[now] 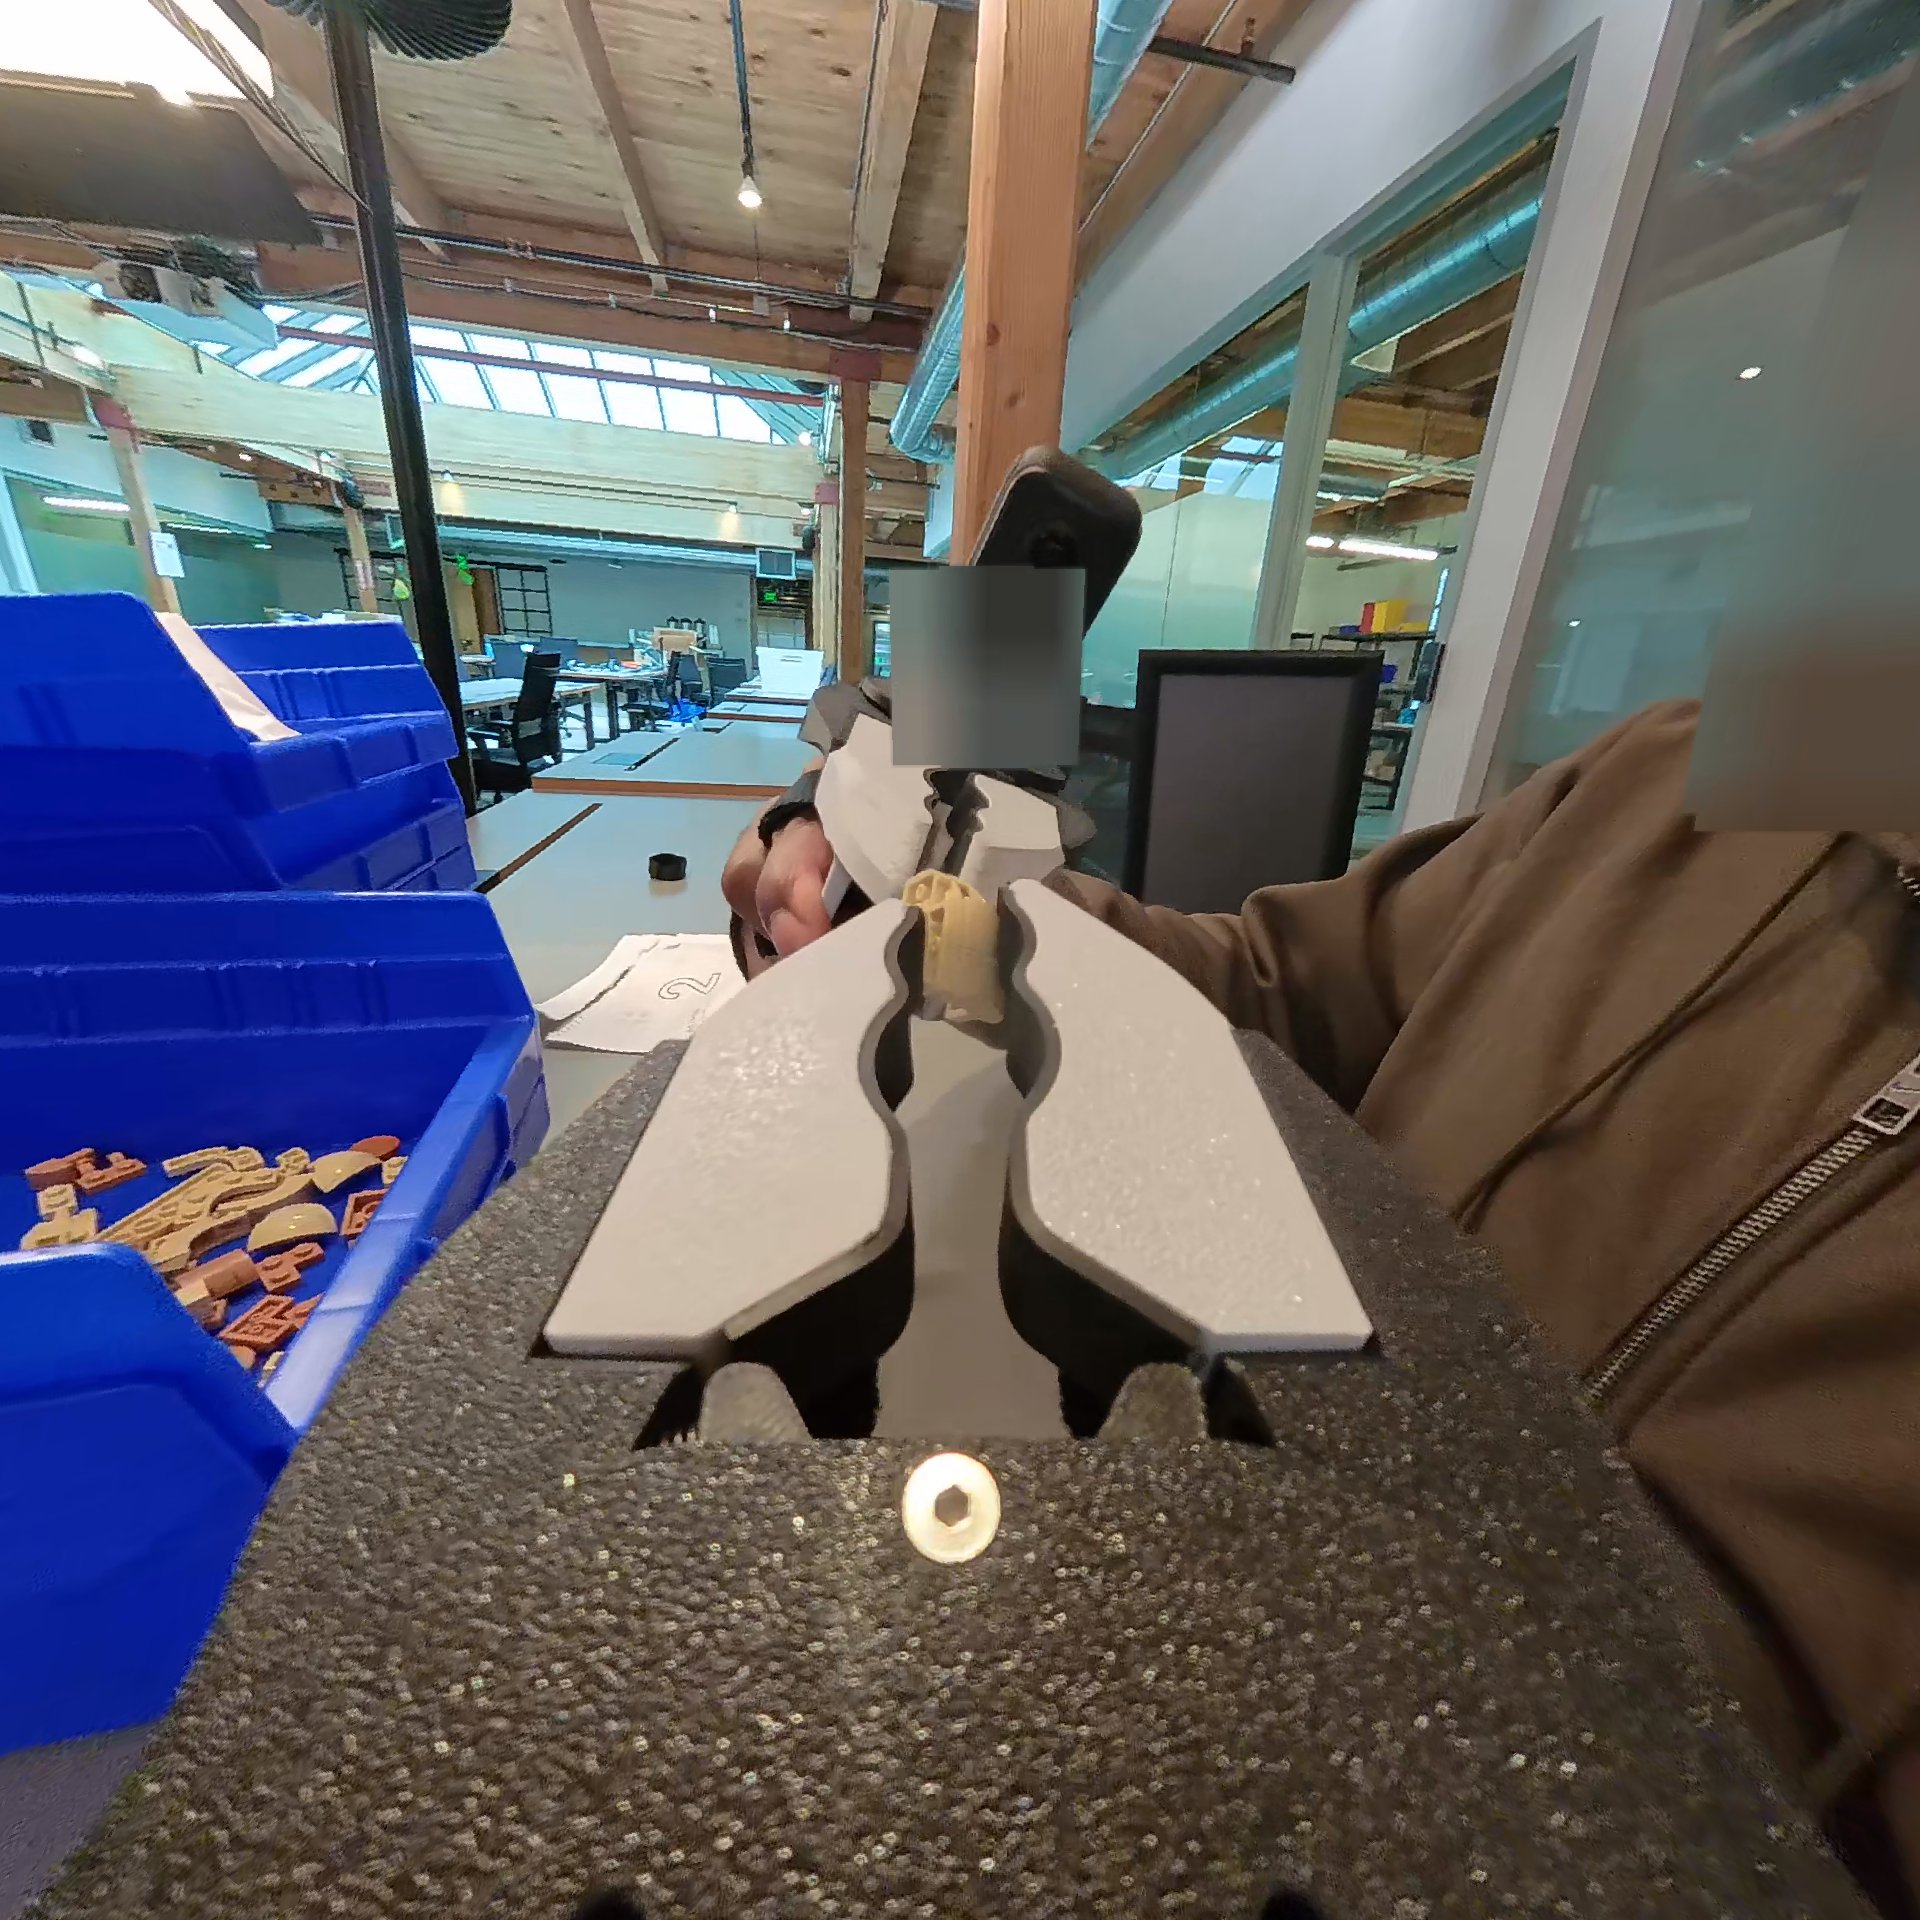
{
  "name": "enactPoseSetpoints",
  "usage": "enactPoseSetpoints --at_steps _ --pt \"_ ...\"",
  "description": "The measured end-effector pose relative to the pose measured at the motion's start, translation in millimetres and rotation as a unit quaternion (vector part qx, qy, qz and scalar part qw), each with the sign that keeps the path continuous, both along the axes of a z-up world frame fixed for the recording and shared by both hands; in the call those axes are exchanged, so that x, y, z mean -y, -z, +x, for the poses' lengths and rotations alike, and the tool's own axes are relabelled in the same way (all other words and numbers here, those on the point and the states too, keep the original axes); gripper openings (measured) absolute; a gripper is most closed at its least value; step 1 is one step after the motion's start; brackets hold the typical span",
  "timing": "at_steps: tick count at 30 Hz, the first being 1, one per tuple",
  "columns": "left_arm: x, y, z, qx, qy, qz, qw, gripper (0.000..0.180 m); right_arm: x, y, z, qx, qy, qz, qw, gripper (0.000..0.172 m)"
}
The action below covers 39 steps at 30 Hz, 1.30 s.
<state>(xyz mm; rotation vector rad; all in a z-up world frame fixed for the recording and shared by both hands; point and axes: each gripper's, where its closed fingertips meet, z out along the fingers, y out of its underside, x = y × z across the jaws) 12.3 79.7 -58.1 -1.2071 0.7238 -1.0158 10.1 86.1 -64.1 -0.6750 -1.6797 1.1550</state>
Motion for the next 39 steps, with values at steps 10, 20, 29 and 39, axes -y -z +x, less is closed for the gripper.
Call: enactPoseSetpoints --at_steps 10,20,29,39 --pt "-15.9 3.5 -5.3 -0.012 -0.056 -0.025 0.998 0.013 1.7 12.0 7.3 0.022 -0.026 0.018 0.999 0.003" --pt "-49.2 2.6 -55.7 0.083 -0.164 -0.096 0.978 0.013 -110.4 22.9 -24.6 0.052 0.267 -0.053 0.961 0.005" --pt "-53.4 4.1 -52.0 0.186 -0.108 -0.153 0.965 0.013 -99.8 38.0 -34.5 0.074 0.243 -0.018 0.967 0.031" --pt "-24.7 4.2 -11.6 0.078 -0.017 -0.105 0.991 0.014 -21.0 3.4 -15.5 0.003 0.033 -0.081 0.996 0.017"
